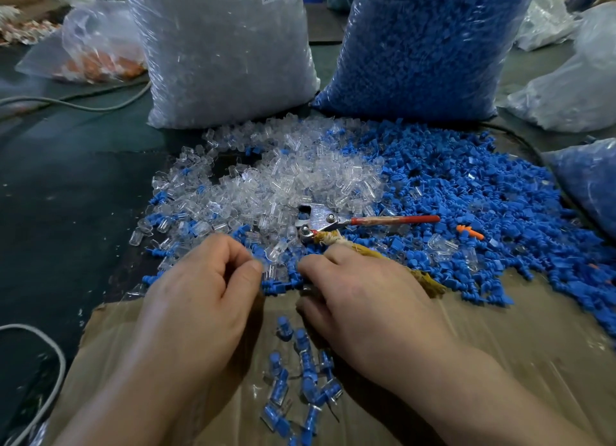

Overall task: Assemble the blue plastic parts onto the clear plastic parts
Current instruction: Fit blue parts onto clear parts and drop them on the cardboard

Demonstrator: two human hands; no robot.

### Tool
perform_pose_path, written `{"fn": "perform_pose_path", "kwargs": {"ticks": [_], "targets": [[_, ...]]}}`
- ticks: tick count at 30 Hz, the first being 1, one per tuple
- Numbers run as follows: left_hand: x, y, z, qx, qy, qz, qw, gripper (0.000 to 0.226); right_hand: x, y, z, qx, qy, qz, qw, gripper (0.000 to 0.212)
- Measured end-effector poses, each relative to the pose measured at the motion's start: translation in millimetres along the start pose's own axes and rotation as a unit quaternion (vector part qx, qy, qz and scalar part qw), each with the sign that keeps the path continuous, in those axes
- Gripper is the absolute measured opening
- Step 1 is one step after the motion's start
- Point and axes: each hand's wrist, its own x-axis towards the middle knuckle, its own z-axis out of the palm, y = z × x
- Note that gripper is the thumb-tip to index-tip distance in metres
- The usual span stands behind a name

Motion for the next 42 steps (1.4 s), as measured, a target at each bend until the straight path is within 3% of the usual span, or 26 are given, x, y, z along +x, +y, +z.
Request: {"fn": "perform_pose_path", "kwargs": {"ticks": [6, 10, 14, 17, 19, 26, 31, 34, 37, 42], "targets": [[-2.6, 4.2, 4.3, -0.052, -0.050, 0.048, 0.996, 0.009, 6.3, 0.1, 2.9, -0.036, -0.020, 0.013, 0.999, 0.035], [-2.4, 5.1, 7.8, -0.099, -0.071, 0.052, 0.991, 0.007, 8.5, 2.2, 3.7, -0.047, -0.007, 0.018, 0.999, 0.024], [-2.6, 4.8, 11.1, -0.204, -0.053, -0.005, 0.978, 0.018, 6.4, 4.7, 1.0, -0.041, -0.001, 0.031, 0.999, 0.009], [-4.0, 4.4, 14.6, -0.289, -0.060, -0.050, 0.954, 0.004, 3.6, 6.2, -2.2, -0.023, 0.002, 0.033, 0.999, 0.011], [-4.4, 1.7, 15.7, -0.308, -0.071, -0.060, 0.947, 0.019, 2.8, 6.0, -3.3, -0.011, 0.012, 0.027, 0.999, 0.007], [2.0, -10.0, 20.4, -0.330, -0.044, -0.084, 0.939, 0.036, 2.4, 12.2, -3.5, 0.059, 0.077, 0.021, 0.995, 0.009], [2.0, -7.1, 19.0, -0.326, -0.032, -0.065, 0.943, 0.023, -0.3, 18.1, -3.5, 0.174, 0.149, 0.046, 0.972, 0.008], [1.9, -5.6, 18.6, -0.287, -0.050, -0.048, 0.956, 0.016, -4.0, 15.1, -4.3, 0.238, 0.143, 0.044, 0.960, 0.011], [0.2, -1.5, 17.9, -0.230, -0.080, -0.029, 0.969, 0.020, -6.3, 8.5, -4.6, 0.220, 0.106, 0.010, 0.970, 0.015], [-2.4, 4.9, 12.5, -0.280, -0.099, -0.047, 0.954, 0.021, -7.3, 4.7, -6.5, 0.212, 0.102, -0.005, 0.972, 0.012]]}}
